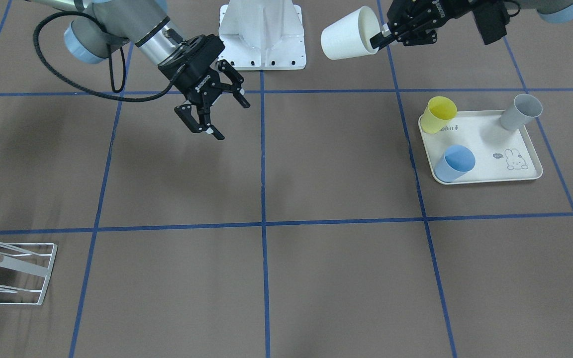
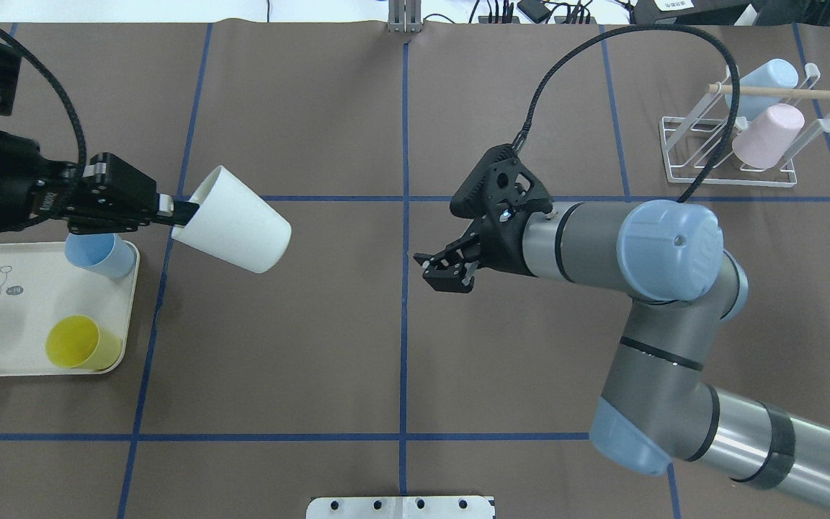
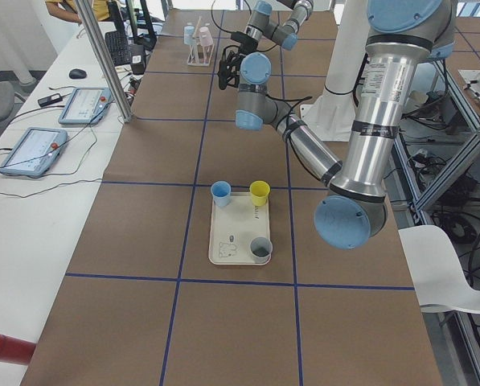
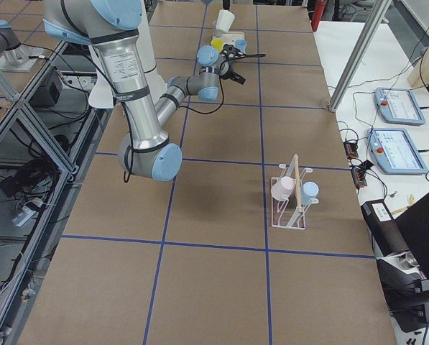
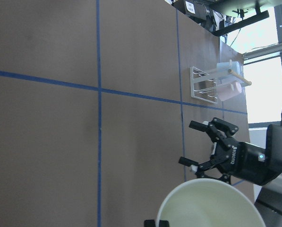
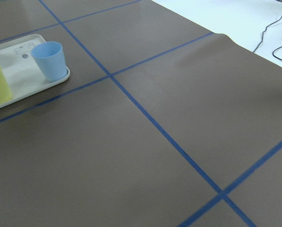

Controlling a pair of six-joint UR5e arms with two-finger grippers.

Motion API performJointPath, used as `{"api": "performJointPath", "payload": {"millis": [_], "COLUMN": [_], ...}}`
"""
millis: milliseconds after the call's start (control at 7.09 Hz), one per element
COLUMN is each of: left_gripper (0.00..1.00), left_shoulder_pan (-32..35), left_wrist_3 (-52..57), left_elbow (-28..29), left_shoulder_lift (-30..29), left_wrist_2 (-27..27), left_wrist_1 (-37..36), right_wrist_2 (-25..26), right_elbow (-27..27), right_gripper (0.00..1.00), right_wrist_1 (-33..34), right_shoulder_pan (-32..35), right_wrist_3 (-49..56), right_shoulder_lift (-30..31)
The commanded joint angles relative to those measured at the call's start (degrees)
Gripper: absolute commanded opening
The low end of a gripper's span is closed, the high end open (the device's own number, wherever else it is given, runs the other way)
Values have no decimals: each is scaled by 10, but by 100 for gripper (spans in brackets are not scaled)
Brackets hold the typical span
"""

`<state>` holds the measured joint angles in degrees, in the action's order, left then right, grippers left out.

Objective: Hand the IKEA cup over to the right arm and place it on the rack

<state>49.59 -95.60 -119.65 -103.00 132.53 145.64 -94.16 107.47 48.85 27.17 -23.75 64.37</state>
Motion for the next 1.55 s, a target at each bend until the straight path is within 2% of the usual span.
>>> {"api": "performJointPath", "payload": {"millis": [0, 282, 423, 564, 1411], "left_gripper": [0, 0, 0, 0, 0], "left_shoulder_pan": [-73, -88, -88, -89, -96], "left_wrist_3": [-21, -18, -17, -16, -14], "left_elbow": [21, 43, 53, 56, 90], "left_shoulder_lift": [-41, -48, -52, -54, -70], "left_wrist_2": [-76, -81, -81, -81, -82], "left_wrist_1": [2, 2, 2, 3, 3], "right_wrist_2": [57, 62, 63, 63, 71], "right_elbow": [1, 5, 2, 3, 8], "right_gripper": [99, 99, 99, 99, 99], "right_wrist_1": [-1, -13, -54, -66, -71], "right_shoulder_pan": [-48, -56, -64, -68, -74], "right_wrist_3": [0, 6, 7, 8, 27], "right_shoulder_lift": [-24, -28, -22, -21, -26]}}
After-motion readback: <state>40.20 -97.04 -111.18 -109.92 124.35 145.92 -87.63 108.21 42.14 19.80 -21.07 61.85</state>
